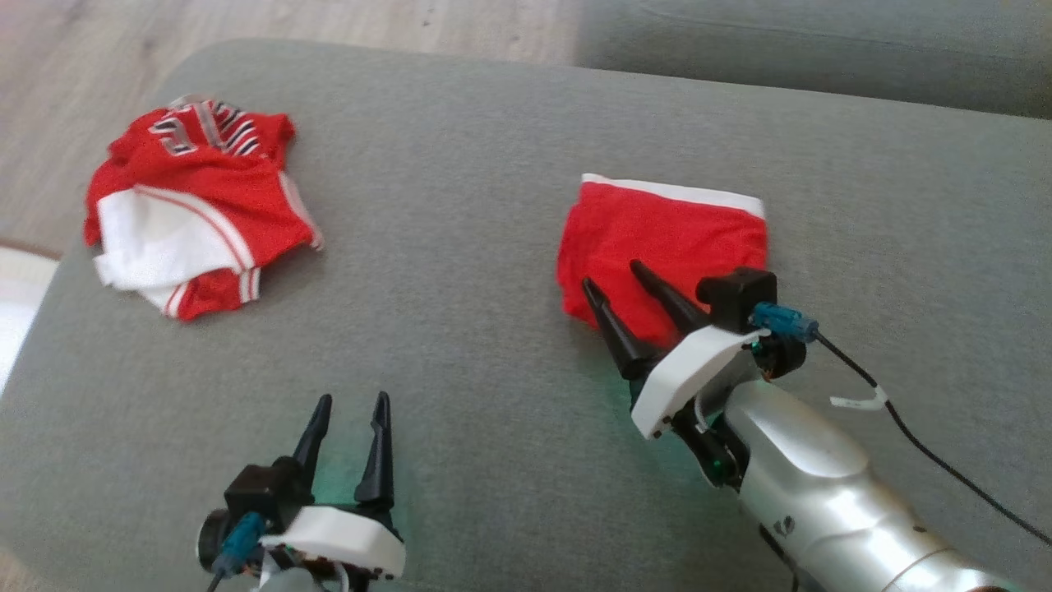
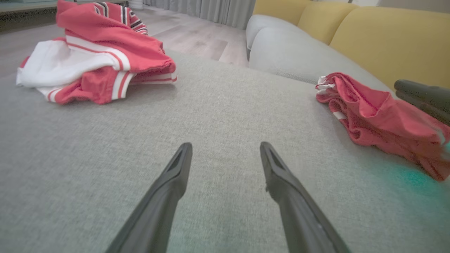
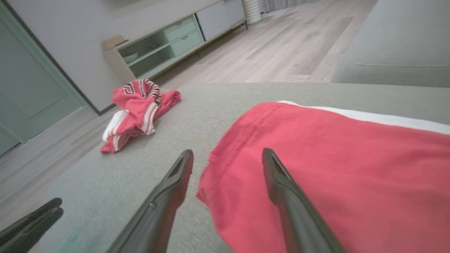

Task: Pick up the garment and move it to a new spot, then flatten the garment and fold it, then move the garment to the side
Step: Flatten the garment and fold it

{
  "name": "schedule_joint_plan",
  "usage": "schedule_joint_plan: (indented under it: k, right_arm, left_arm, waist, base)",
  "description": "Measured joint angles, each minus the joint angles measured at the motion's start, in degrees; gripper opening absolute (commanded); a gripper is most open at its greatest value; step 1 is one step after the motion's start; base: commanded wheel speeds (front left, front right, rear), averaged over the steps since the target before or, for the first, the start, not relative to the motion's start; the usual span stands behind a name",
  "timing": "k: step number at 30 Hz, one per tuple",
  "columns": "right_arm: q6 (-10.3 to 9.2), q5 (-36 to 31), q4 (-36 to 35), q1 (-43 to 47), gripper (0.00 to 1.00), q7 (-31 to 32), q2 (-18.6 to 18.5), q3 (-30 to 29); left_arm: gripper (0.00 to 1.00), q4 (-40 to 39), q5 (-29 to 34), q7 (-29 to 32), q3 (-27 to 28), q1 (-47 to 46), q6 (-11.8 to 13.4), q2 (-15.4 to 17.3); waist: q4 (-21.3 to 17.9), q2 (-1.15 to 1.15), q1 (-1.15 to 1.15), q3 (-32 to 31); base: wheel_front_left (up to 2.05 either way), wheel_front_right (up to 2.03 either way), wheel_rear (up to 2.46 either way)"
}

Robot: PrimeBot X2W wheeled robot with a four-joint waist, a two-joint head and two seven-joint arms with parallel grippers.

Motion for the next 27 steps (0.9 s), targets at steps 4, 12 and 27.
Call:
schedule_joint_plan:
  k: [4, 12, 27]
  right_arm:
    - [0.00, -3.3, -0.9, 0.2, 1.00, -0.4, -0.3, -3.0]
    - [0.00, -15.0, -4.9, 6.6, 1.00, -0.6, -3.7, -21.7]
    - [0.00, -24.1, -5.9, 22.8, 1.00, -0.6, 0.1, -35.0]
  left_arm:
    - [1.00, -0.3, 2.1, 0.0, 1.8, 0.0, 0.1, 0.0]
    - [1.00, -1.6, 5.4, 0.0, 6.2, -0.1, 0.5, -0.1]
    - [1.00, -4.3, 10.5, 0.0, 8.1, 7.0, -0.1, 0.0]
  waist:
    - [-2.8, 0.00, 0.00, -0.4]
    - [-8.6, 0.00, 0.00, -1.5]
    - [-11.9, 0.00, -0.01, -6.7]
  base:
    - [0.00, 0.00, 0.00]
    - [0.00, 0.00, 0.00]
    - [0.00, 0.00, 0.00]
